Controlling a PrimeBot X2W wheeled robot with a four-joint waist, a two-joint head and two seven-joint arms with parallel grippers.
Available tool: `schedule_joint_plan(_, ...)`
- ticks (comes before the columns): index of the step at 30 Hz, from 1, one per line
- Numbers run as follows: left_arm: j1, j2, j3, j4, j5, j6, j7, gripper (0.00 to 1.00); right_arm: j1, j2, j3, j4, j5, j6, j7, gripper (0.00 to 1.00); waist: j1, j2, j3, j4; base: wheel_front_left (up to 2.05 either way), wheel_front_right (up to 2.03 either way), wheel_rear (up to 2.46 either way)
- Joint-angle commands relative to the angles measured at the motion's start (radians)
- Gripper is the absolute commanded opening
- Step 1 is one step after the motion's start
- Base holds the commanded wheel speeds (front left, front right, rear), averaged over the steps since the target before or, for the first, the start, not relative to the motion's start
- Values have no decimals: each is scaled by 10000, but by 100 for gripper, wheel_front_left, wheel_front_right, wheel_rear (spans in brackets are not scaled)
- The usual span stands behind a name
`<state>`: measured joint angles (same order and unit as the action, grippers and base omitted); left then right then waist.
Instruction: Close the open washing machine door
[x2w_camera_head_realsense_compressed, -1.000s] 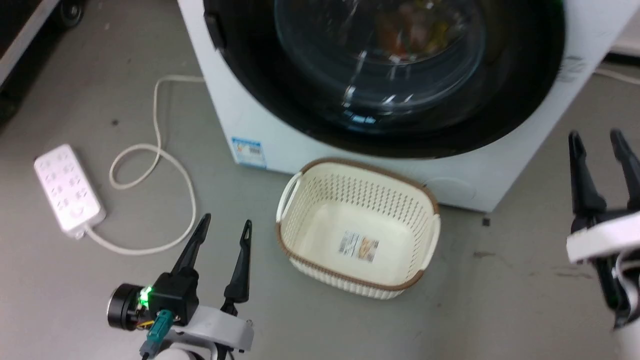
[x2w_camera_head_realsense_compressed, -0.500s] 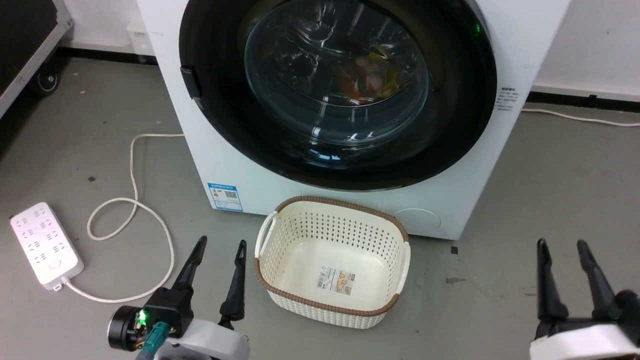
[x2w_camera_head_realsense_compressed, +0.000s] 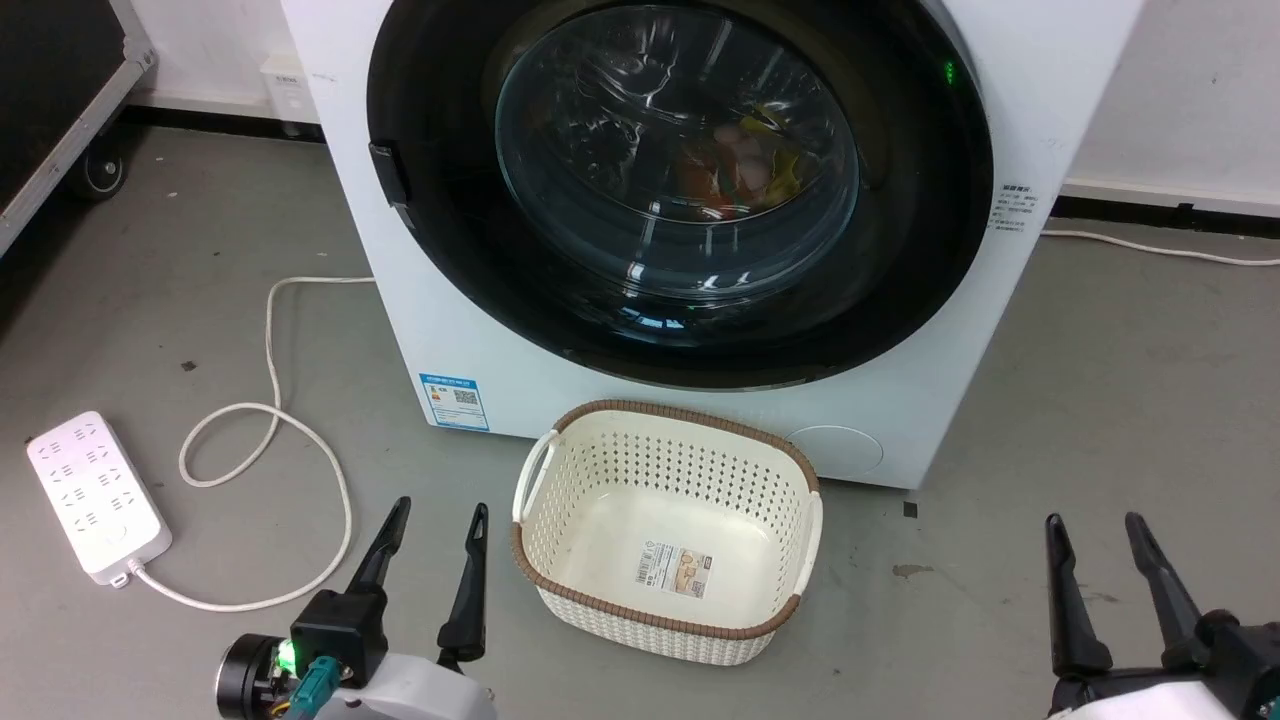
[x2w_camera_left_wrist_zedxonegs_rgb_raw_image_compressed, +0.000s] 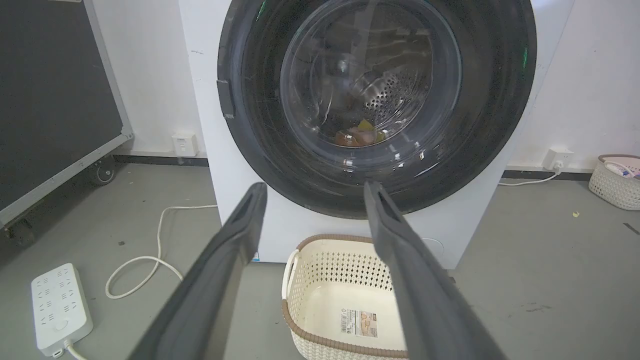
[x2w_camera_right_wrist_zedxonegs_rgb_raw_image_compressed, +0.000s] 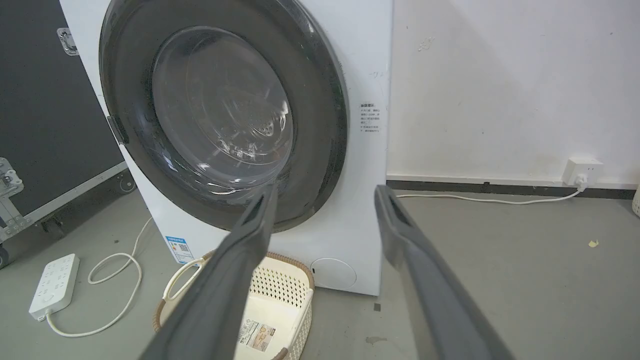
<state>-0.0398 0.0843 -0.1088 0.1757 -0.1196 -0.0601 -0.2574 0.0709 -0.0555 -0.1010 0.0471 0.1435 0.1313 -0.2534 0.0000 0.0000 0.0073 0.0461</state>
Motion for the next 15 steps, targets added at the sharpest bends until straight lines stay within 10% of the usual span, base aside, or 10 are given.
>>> schedule_joint_plan(1,98,36,23,26,-65,54,-44,100,157,50,22,35,66,-6,-74,100,0,0,-1,-5,0,0,0)
schedule_joint_plan(5,71,38,-42,46,-115,2,-44,100,136,51,52,75,92,-6,-79,100,0,0,17,-12,0,0,0)
schedule_joint_plan(6,0,0,-44,38,-65,-6,7,0,27,4,48,55,-4,2,-34,0,0,0,16,-12,0,0,0)
schedule_joint_plan(15,20,-30,10,-55,-1,25,146,0,-12,4,92,29,-90,2,99,0,0,0,10,-36,0,0,0)
